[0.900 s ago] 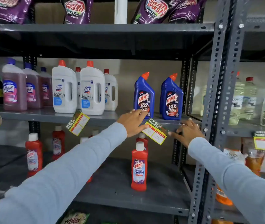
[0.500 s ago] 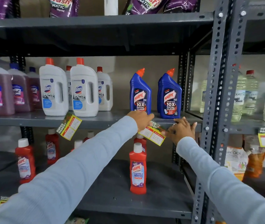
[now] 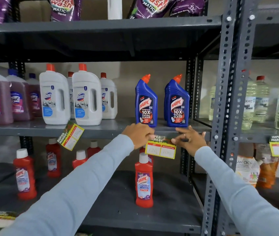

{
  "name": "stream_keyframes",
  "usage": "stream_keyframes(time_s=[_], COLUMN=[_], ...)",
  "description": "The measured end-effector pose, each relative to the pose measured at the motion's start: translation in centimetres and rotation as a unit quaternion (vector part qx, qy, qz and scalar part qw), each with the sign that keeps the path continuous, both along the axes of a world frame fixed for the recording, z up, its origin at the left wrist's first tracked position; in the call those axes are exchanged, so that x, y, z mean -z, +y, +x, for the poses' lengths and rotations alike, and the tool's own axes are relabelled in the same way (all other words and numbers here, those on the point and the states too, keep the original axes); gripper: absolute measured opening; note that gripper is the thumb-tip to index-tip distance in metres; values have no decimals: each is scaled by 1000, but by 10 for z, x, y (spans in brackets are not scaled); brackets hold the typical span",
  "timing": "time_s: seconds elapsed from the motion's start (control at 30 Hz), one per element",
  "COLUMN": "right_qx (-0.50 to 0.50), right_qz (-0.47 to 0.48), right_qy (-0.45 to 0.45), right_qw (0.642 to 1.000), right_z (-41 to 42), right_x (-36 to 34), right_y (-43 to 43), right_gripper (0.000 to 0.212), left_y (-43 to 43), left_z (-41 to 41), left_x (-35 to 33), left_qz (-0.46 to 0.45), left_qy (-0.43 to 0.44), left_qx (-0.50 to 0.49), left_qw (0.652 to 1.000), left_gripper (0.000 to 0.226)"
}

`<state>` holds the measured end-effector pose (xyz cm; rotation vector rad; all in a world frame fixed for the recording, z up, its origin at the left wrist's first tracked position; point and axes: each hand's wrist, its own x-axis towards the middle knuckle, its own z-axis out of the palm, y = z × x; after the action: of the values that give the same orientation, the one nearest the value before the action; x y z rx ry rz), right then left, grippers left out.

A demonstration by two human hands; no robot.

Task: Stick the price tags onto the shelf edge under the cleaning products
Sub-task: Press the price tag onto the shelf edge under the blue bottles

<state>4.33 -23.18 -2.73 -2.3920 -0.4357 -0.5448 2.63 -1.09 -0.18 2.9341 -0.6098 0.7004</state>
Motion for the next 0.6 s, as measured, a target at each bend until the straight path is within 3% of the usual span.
stream_keyframes(time_s=[0.07, 0.17, 0.43, 0.6], right_qx=[25, 67, 72, 105], right_qz=[-24, 1, 238, 225], right_qy=[-7, -8, 30, 9], right_qw=[999, 998, 968, 969], right_z=[-1, -4, -6, -3], right_x=[0, -4, -13, -9], right_y=[4, 13, 19, 23], right_gripper=[18, 14, 15, 9], left_y=[0, -5, 0, -1], left_z=[1, 4, 21, 27], left_x=[17, 38, 30, 27], left_qz=[9, -50, -219, -245], left_qy=[1, -36, -40, -53], left_qx=[-19, -25, 0, -1], left_qw=[1000, 998, 975, 968], left_gripper=[23, 21, 18, 21])
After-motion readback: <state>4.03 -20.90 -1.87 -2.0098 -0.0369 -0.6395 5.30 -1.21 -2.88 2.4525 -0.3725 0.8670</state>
